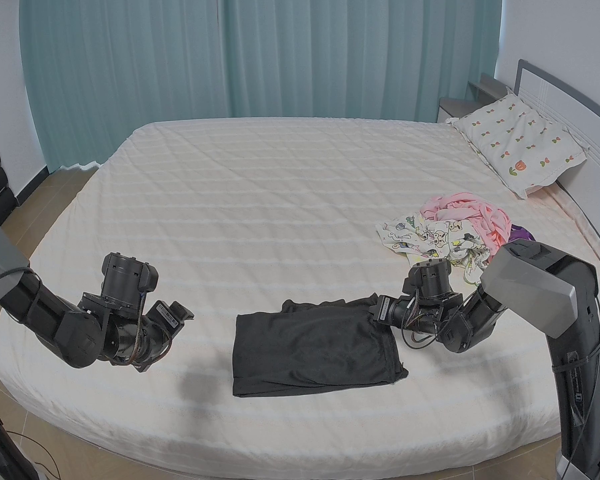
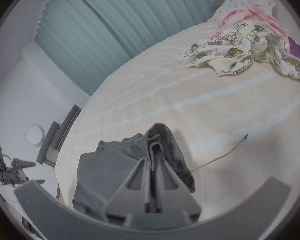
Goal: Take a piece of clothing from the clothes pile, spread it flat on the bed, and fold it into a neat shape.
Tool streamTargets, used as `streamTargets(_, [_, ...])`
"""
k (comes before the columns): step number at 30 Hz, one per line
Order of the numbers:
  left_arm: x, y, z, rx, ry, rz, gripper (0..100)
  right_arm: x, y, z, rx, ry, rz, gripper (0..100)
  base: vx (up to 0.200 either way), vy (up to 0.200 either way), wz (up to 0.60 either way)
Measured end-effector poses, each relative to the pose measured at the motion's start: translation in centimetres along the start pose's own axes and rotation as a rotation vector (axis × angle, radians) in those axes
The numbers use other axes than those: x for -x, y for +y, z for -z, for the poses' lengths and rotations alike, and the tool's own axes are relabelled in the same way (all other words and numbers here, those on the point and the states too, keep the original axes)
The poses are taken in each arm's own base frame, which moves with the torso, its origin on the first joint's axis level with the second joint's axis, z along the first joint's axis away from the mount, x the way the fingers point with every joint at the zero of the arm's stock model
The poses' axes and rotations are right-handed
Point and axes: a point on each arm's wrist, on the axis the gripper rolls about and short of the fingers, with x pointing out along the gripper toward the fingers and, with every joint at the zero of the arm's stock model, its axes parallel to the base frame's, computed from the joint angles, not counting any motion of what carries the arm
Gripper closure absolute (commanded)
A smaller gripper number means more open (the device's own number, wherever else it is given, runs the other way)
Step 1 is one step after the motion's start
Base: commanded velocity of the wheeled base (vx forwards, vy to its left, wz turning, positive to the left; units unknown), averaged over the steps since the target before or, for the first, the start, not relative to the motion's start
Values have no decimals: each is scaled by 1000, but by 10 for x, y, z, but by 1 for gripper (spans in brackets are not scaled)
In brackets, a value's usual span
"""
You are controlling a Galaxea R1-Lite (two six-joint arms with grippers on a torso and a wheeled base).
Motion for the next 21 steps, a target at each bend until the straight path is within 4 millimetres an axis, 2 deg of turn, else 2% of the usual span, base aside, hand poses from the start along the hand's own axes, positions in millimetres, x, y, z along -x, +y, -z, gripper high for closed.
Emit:
streamTargets(9, [-3, 0, 0, -2, 1, -4, 0, 3, -21, -16, -129, -47, 31, 100, 0, 0, 0])
streamTargets(15, [-4, 0, 1, -3, 2, -4, 0, 5, -27, -17, -152, -39, 39, 100, 0, 0, 0])
streamTargets(16, [-4, 0, 1, -3, 2, -4, 0, 5, -28, -16, -153, -36, 40, 0, 0, 0, 0])
streamTargets(21, [-4, 0, 1, -5, 4, -5, 0, 4, -29, -17, -155, -42, 40, 0, 0, 0, 0])
